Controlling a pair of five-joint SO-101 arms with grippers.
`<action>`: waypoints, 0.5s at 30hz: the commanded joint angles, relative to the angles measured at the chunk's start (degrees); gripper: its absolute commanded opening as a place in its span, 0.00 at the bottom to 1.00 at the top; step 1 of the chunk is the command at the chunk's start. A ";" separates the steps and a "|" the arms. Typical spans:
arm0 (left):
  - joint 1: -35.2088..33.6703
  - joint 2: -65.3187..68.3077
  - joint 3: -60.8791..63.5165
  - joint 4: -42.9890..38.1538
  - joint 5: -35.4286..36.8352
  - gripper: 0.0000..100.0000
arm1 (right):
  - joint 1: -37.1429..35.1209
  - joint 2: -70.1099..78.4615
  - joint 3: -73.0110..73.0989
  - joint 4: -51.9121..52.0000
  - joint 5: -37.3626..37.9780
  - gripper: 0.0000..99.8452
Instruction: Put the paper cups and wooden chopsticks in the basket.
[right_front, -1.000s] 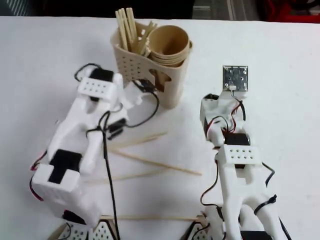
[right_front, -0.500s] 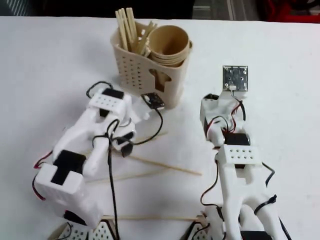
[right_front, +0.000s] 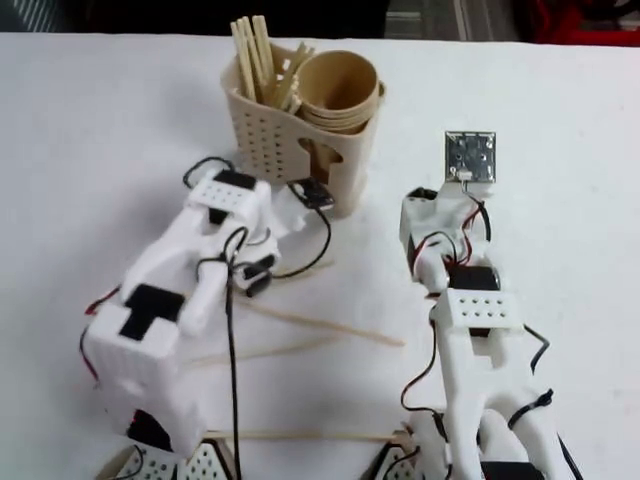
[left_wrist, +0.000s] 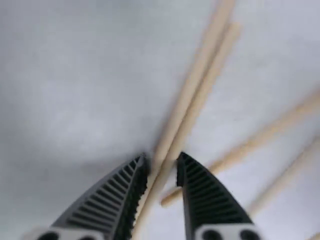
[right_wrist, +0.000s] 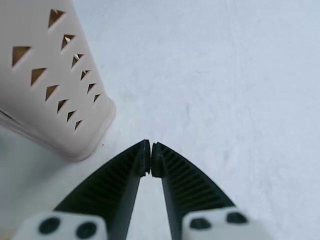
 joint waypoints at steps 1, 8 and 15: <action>-0.57 6.20 -7.82 5.63 0.62 0.05 | 0.57 -1.54 -0.70 -0.92 -0.18 0.02; -0.48 9.54 -11.34 9.67 0.53 0.02 | 0.57 -1.54 -0.70 -0.92 -0.18 0.02; -0.40 4.70 -8.44 11.25 0.44 0.02 | 0.57 -1.63 -0.70 -0.92 -0.18 0.02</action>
